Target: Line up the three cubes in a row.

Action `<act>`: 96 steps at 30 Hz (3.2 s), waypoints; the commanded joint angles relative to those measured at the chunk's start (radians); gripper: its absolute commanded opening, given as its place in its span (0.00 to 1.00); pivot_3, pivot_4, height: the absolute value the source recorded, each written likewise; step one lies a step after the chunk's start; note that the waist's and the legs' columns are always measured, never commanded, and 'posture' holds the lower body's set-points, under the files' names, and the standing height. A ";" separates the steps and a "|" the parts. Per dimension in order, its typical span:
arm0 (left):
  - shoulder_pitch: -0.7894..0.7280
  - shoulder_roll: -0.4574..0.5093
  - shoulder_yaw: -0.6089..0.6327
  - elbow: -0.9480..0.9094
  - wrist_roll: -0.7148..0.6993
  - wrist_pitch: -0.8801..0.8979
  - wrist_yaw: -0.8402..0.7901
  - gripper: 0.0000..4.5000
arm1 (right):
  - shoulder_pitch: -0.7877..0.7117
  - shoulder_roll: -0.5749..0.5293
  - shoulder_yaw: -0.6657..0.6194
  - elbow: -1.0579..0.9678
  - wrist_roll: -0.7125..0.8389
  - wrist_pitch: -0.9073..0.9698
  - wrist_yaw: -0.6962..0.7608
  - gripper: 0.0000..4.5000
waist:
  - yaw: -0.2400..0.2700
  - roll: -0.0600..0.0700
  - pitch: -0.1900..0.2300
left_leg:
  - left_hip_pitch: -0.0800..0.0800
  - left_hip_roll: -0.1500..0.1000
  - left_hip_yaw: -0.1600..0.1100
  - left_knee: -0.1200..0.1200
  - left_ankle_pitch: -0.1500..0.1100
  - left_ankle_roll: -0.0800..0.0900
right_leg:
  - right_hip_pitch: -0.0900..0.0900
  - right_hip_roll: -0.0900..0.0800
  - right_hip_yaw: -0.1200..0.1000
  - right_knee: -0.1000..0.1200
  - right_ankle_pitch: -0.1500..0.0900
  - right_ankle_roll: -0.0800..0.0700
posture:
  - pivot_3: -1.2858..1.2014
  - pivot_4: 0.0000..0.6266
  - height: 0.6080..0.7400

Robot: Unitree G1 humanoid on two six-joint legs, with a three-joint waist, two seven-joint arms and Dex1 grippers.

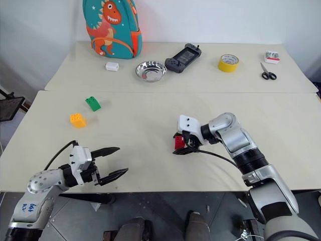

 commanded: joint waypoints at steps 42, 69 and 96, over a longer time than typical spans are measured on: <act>-1.210 0.132 -0.156 1.440 0.387 -0.132 0.185 1.00 | 0.632 -0.006 -0.530 -0.481 0.524 -0.223 -0.106 1.00 | 0.004 -0.005 -0.001 | 0.005 0.001 0.003 -0.008 -0.001 0.000 | 0.002 0.001 -0.009 -0.004 0.001 -0.002 | 0.52 0.24 1.00; -1.265 0.084 -0.041 1.537 0.406 -0.161 0.109 0.33 | 0.704 -0.049 -0.548 -0.557 0.528 -0.193 -0.167 1.00 | 0.011 -0.007 0.000 | 0.004 0.001 0.003 -0.007 -0.001 0.000 | 0.001 0.001 -0.009 -0.002 0.001 -0.002 | 0.52 0.24 1.00; -0.926 -0.094 -0.408 0.577 0.402 0.086 -0.446 0.33 | 0.725 -0.107 -0.527 -0.558 0.551 -0.137 -0.048 1.00 | 0.015 -0.007 0.001 | 0.002 0.002 0.003 0.004 -0.002 0.000 | 0.002 0.001 -0.007 0.001 0.001 -0.002 | 0.52 0.24 1.00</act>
